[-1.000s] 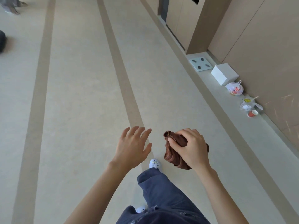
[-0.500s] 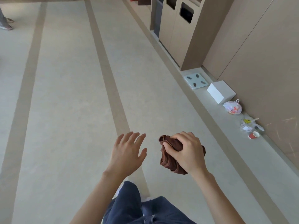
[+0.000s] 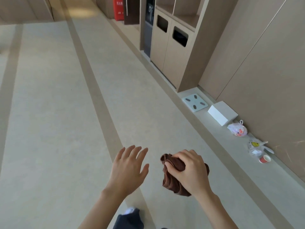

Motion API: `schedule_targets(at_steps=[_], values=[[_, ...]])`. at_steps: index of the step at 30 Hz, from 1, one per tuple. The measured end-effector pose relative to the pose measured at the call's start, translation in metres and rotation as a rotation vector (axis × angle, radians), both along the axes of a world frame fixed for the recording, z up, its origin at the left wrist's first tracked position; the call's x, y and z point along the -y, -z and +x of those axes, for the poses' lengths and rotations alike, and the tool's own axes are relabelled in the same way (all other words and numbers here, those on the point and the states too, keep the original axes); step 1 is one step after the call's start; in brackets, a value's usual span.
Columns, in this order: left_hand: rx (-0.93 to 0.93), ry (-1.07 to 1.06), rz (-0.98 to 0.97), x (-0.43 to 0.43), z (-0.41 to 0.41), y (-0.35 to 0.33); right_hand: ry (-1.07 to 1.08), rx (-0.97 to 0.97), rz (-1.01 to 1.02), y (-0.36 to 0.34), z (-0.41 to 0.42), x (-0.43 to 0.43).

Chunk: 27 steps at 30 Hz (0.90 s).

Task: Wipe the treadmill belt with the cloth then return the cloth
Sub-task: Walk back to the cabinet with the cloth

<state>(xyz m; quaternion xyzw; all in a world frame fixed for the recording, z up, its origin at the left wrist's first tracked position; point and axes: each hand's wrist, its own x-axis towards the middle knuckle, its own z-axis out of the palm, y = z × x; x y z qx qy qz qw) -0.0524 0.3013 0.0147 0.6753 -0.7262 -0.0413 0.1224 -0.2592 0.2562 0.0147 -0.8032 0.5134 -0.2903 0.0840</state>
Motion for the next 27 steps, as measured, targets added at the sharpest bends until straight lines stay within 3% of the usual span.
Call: schedule_targets(at_steps=[13, 27], values=[[0.016, 0.094, 0.027, 0.194, 0.058, 0.028, 0.09, -0.004, 0.056, 0.024, 0.058, 0.17], [-0.003, 0.016, 0.004, 0.48, 0.076, 0.003, 0.035, 0.063, 0.0, -0.003, 0.081, 0.479]])
